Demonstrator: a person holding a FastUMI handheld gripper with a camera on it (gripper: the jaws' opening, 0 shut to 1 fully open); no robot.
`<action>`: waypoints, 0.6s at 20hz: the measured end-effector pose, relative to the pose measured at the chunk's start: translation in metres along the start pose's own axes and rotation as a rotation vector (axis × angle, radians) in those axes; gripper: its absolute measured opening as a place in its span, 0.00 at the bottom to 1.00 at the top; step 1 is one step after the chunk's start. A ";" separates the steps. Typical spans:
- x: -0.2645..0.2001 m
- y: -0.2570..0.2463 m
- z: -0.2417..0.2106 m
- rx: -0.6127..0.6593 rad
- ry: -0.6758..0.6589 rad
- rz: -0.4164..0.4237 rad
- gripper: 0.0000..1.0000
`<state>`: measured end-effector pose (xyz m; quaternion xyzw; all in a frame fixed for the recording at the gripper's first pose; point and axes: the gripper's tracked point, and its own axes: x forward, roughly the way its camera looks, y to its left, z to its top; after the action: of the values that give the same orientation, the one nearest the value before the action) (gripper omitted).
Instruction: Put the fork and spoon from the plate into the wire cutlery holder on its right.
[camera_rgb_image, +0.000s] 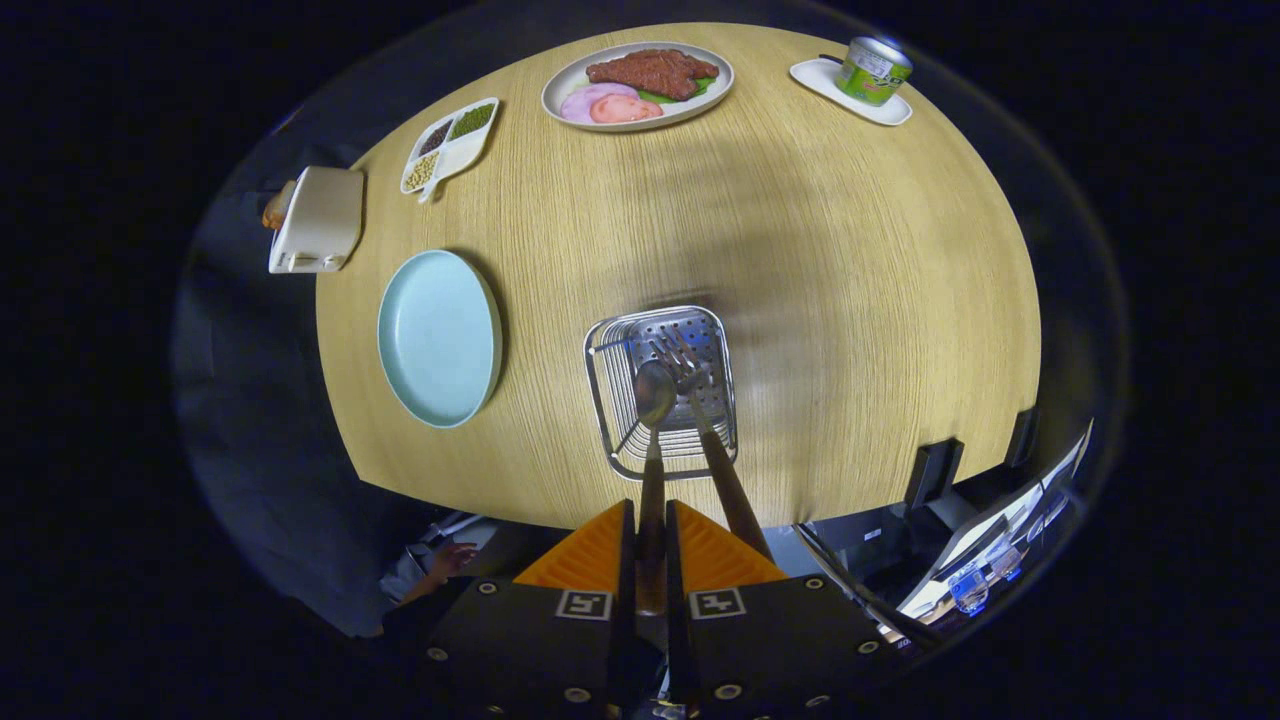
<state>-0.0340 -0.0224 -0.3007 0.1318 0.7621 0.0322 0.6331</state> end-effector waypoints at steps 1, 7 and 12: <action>-0.005 0.000 0.004 -0.004 -0.028 0.007 0.14; -0.051 0.012 0.044 0.027 -0.351 0.070 0.39; -0.128 0.021 0.088 0.009 -0.817 0.084 0.67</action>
<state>0.0763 -0.0430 -0.1914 0.1675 0.4422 -0.0005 0.8811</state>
